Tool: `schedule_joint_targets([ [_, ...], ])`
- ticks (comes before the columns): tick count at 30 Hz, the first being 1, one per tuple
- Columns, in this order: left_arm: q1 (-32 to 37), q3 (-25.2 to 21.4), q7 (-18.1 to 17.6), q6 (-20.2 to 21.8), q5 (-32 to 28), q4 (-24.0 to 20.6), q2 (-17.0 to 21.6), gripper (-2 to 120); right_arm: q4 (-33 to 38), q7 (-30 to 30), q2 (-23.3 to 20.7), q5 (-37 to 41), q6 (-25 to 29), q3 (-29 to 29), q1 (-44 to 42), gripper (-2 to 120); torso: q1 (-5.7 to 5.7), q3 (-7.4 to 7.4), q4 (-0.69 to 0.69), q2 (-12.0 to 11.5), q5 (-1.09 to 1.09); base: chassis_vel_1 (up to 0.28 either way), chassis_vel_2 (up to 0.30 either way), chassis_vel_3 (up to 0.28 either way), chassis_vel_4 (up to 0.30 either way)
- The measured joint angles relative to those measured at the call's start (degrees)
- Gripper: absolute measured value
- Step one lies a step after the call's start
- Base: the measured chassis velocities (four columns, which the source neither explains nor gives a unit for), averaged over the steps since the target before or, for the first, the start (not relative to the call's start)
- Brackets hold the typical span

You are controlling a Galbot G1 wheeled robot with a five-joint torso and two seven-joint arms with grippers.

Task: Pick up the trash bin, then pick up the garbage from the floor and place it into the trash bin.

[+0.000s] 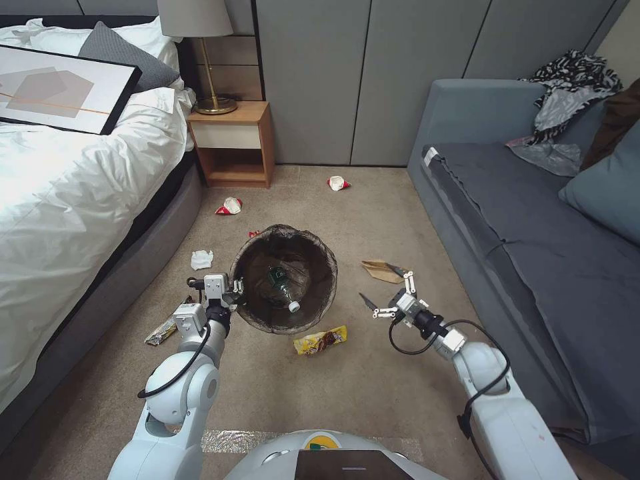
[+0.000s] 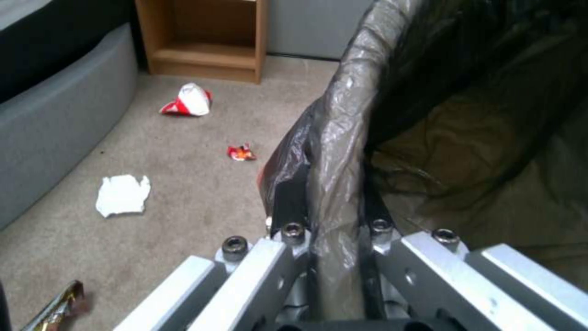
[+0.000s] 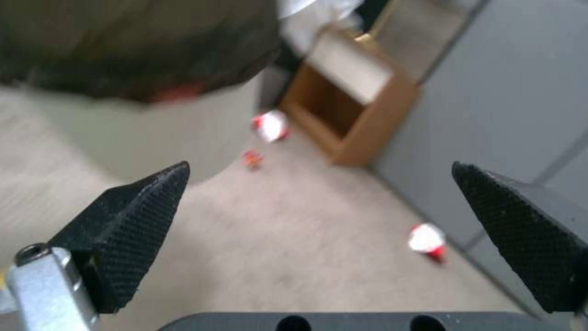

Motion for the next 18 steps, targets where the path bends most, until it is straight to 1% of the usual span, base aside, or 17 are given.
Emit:
schedule_joint_targets([
  [1, 0.0, 0.0, 0.0, 0.0, 0.0, 0.0, 0.0, 0, 0.0, 0.0, 0.0, 0.0, 0.0, 0.0, 0.0, 100, 0.0, 0.0, 0.0, 0.0, 0.0, 0.0, 0.0, 0.0, 0.0],
  [4, 0.0, 0.0, 0.0, 0.0, 0.1, 0.4, -0.3, 0, -4.3, -4.5, -2.5, -0.9, -1.2, -3.3, 3.7, 100, 0.0, 0.0, -0.01, 0.0, 0.0, 0.0, 0.0, 0.0, 0.0],
  [6, 0.0, 0.0, 0.0, 0.0, 0.2, 0.5, -0.4, 0, -5.6, -5.6, -3.0, -1.3, -1.3, -4.2, 4.9, 100, 0.0, 0.0, -0.01, 0.0, -0.01, 0.0, 0.0, 0.0, 0.0],
  [8, 0.1, 0.1, 0.0, 0.0, 0.5, 0.6, -0.6, 0, -9.0, -7.6, -4.2, -2.0, -1.6, -7.0, 7.8, 100, 0.0, 0.0, 0.0, 0.0, 0.0, 0.0, 0.0, 0.0, 0.0],
  [9, 0.1, 0.1, 0.0, 0.0, 0.5, 0.6, -0.6, 0, -9.0, -7.6, -4.2, -2.0, -1.6, -7.0, 7.8, 100, 0.0, 0.0, 0.0, 0.0, 0.0, 0.0, 0.0, 0.0, 0.0],
  [12, 0.1, 0.2, 0.0, 0.0, 0.8, 0.8, -0.8, 0, -13.5, -9.1, -5.3, -3.1, -1.7, -11.4, 11.6, 100, 0.0, 0.0, -0.01, 0.0, -0.01, 0.0, 0.0, 0.0, 0.0],
  [13, 0.1, 0.2, 0.0, 0.0, 0.8, 0.8, -0.8, 0, -13.5, -9.1, -5.3, -3.1, -1.7, -11.4, 11.6, 100, 0.0, 0.0, -0.01, 0.0, -0.01, 0.0, 0.0, 0.0, 0.0],
  [16, 0.2, 0.4, 0.1, 0.0, 1.3, 1.2, -1.2, 0, -18.6, -11.2, -5.9, -3.7, -1.8, -17.1, 16.0, 100, 0.0, 0.0, 0.0, 0.0, -0.01, 0.0, 0.0, 0.0, 0.0],
  [18, 0.2, 0.4, 0.1, 0.0, 1.4, 1.3, -1.2, 0, -19.3, -11.4, -5.9, -3.7, -1.9, -18.0, 16.6, 100, 0.0, 0.0, 0.0, 0.0, -0.01, 0.0, 0.0, 0.0, 0.0],
])
